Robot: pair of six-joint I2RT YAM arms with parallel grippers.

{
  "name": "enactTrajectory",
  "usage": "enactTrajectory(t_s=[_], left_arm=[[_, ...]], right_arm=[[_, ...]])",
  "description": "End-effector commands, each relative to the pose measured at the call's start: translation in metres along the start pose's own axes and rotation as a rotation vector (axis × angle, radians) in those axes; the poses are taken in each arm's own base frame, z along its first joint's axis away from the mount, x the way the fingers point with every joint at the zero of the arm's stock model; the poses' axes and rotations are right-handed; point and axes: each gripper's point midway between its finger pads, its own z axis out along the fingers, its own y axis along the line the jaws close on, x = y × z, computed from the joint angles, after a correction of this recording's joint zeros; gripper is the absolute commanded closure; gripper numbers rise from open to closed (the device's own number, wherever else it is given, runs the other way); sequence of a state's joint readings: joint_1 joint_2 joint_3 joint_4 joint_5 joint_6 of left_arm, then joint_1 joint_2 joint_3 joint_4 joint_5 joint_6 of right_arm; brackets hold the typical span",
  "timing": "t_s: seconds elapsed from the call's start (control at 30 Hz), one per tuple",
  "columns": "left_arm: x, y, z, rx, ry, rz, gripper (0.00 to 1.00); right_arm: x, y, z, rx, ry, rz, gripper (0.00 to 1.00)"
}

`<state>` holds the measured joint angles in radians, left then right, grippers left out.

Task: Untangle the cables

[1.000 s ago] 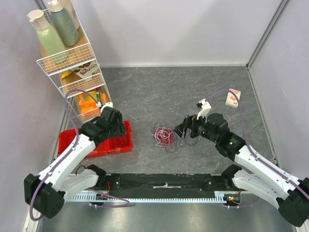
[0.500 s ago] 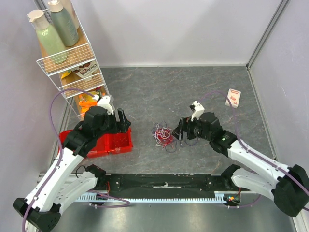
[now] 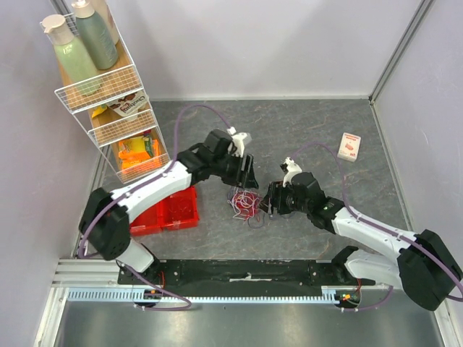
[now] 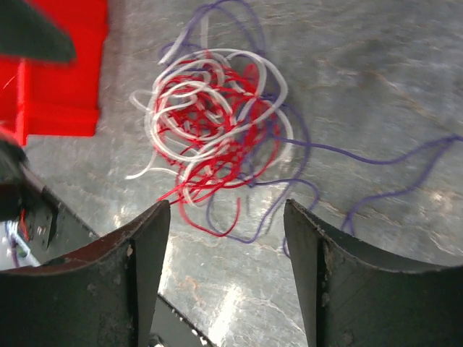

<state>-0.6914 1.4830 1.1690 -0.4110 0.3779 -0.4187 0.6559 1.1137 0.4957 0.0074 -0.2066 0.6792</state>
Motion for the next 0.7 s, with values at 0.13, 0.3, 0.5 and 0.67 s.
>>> enactTrajectory(t_s=[0.13, 0.3, 0.5, 0.67], left_arm=[[0.038, 0.009, 0.047, 0.029, 0.113, 0.013, 0.36], [0.050, 0.022, 0.055, -0.017, 0.148, -0.008, 0.44], [0.056, 0.040, 0.064, -0.089, 0.156, -0.018, 0.48], [0.061, 0.046, 0.071, -0.106, 0.183, -0.031, 0.49]], right_arm=[[-0.017, -0.067, -0.007, 0.365, -0.200, 0.302, 0.23], [-0.031, -0.083, 0.002, 0.412, -0.263, 0.448, 0.27], [-0.030, -0.072, 0.031, 0.339, -0.212, 0.570, 0.30], [-0.023, -0.065, 0.054, 0.275, -0.160, 0.608, 0.30]])
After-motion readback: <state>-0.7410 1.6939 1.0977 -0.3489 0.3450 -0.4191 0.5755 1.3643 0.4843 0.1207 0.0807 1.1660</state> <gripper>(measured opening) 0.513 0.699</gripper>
